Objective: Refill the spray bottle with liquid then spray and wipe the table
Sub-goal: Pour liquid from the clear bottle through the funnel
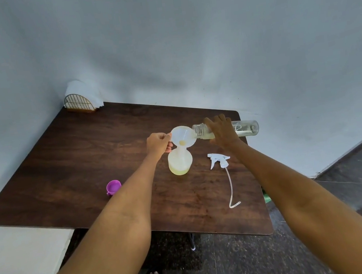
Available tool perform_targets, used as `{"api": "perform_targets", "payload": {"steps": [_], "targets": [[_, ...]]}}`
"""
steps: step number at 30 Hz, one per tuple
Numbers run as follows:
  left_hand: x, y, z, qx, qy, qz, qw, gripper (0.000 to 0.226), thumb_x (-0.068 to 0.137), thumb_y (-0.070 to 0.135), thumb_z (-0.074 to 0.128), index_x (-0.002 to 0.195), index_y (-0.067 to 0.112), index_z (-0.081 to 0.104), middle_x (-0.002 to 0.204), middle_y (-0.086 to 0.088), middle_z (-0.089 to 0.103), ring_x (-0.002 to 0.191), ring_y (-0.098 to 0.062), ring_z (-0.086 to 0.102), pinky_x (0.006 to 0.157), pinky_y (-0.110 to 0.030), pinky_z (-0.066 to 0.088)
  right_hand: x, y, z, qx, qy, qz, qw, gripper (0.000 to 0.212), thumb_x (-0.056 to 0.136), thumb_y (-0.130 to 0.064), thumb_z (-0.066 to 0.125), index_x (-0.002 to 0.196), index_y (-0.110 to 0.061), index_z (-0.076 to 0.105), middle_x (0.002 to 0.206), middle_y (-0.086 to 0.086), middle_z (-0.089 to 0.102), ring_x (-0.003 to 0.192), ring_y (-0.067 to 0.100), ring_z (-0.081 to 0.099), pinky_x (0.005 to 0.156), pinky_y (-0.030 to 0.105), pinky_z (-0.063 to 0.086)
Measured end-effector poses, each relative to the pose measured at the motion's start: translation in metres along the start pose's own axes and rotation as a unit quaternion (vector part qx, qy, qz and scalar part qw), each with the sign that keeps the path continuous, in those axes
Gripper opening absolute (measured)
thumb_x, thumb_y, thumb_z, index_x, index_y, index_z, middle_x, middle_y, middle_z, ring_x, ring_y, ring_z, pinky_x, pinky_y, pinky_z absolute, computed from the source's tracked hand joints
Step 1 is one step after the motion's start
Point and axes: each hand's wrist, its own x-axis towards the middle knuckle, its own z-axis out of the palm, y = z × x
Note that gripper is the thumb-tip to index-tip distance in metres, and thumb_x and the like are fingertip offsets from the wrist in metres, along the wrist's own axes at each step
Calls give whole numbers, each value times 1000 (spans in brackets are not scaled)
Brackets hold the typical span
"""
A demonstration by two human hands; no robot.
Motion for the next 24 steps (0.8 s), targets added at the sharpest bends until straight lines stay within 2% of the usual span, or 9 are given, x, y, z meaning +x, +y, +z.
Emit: {"api": "perform_targets", "payload": {"steps": [3,7,11,14,17,24], "targets": [[-1,1,0,4,1,4,1000,25,92,21,57,91,-1,69,77,-12,65,52,-11,57,64,-23,55,-1,1,-1,-3,-1,-1,1000,58,74,-17,70,126,-13,44,117,18,54,112,34,45,92,43,38],[-2,1,0,7,3,6,1000,25,92,21,57,90,-1,69,73,-9,64,46,-10,57,55,-16,52,-2,1,-1,-1,-4,-2,1000,58,75,-18,70,127,-13,44,117,18,54,112,34,44,92,42,37],[-1,1,0,1,5,-3,1000,24,92,21,58,90,-1,70,68,-7,64,35,1,56,47,-11,51,-2,2,-1,9,-6,-3,1000,58,75,-21,69,128,-13,44,118,18,54,112,34,44,93,41,37],[-2,2,0,0,3,-8,1000,24,92,20,58,91,0,70,68,-7,64,43,-8,58,52,-15,53,-1,2,-1,7,-7,-3,1000,59,76,-22,69,128,-13,43,118,18,54,112,33,44,92,42,37],[-3,4,0,1,3,-7,1000,24,92,21,57,91,1,69,69,-6,63,50,-9,57,54,-16,53,-1,1,-2,3,-5,-5,1000,58,77,-24,68,128,-13,43,118,18,54,112,33,44,92,42,37],[-2,3,-1,-12,-2,-12,1000,25,92,20,57,91,-2,70,60,-2,60,42,-7,56,59,-22,57,1,1,-3,-7,4,-6,1000,56,76,-20,68,126,-13,45,114,19,55,109,34,46,90,43,38]]}}
